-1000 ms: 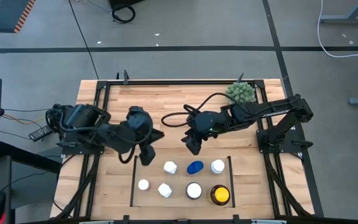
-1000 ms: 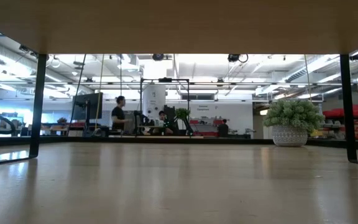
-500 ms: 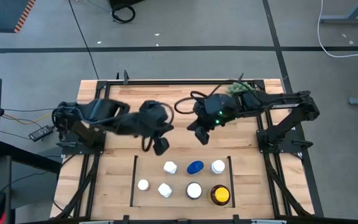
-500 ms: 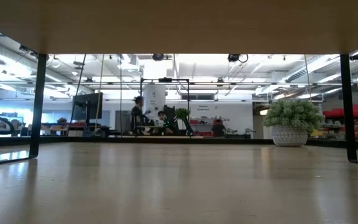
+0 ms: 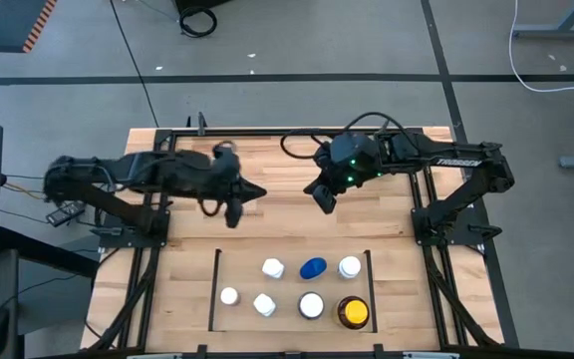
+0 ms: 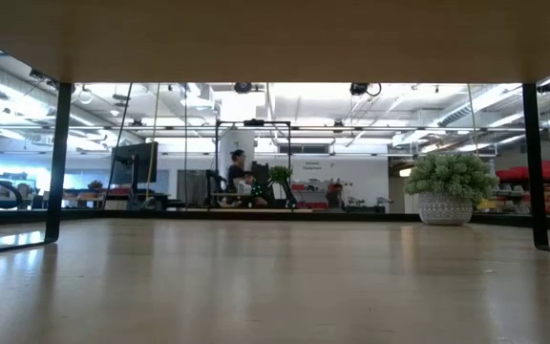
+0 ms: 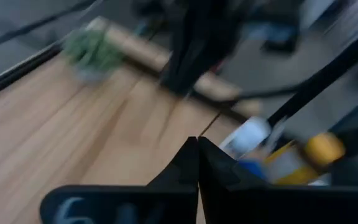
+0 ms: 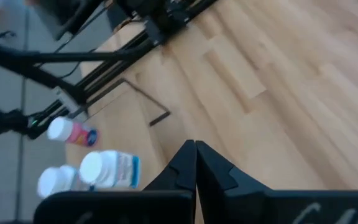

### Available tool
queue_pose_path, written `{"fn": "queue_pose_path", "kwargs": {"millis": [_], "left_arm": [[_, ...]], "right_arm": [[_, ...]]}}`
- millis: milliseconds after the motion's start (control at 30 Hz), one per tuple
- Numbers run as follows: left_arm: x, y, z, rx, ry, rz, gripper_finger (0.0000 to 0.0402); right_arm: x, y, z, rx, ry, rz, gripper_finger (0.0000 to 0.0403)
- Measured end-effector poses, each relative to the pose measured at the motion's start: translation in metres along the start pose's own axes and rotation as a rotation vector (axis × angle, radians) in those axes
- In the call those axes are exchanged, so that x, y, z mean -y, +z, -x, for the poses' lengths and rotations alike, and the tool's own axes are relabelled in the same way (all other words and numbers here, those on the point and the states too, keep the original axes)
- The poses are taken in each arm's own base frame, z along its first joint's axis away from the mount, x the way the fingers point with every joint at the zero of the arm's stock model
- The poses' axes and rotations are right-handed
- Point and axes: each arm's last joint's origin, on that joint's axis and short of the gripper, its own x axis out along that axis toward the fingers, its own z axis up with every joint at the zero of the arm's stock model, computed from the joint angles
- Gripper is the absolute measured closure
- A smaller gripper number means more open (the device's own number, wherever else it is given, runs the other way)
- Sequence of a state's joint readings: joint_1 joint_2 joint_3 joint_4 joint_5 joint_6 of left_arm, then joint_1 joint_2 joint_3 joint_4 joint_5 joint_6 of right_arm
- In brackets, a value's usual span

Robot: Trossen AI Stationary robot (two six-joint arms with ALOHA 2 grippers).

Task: Pick and place medicine bottles onto shelf by color
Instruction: Return to Home Position

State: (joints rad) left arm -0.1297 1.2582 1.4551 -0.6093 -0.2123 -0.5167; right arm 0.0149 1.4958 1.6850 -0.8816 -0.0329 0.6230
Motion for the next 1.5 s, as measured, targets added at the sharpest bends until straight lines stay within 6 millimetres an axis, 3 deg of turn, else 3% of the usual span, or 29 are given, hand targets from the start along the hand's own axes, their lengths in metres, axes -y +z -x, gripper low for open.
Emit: {"fn": "queue_pose_path", "kwargs": {"millis": [167,600,867,1067,1233,1500], "left_arm": [[-0.016,-0.017,0.018,0.256,-0.17,0.144,0.04],[-0.067,-0.07,0.026,0.707,-0.459,0.388,0.04],[-0.095,-0.084,0.045,1.061,-0.664,0.398,0.04],[-0.118,-0.097,0.053,1.08,-0.704,0.424,0.0396],[-0.128,-0.102,0.077,1.153,-0.707,0.388,0.0398],[-0.127,-0.12,0.095,0.987,-0.565,0.317,0.0399]], "right_arm": [[0.0,0.0,-0.004,-0.055,0.062,0.0,0.0396],[0.017,0.012,-0.001,-0.046,0.065,-0.133,0.0397],[0.034,0.012,0.0,-0.055,-0.086,-0.119,0.0397],[0.046,0.007,0.003,-0.13,-0.165,-0.146,0.0397],[0.048,0.005,0.004,-0.151,-0.181,-0.145,0.0397],[0.049,0.005,0.004,-0.158,-0.177,-0.084,0.0397]]}}
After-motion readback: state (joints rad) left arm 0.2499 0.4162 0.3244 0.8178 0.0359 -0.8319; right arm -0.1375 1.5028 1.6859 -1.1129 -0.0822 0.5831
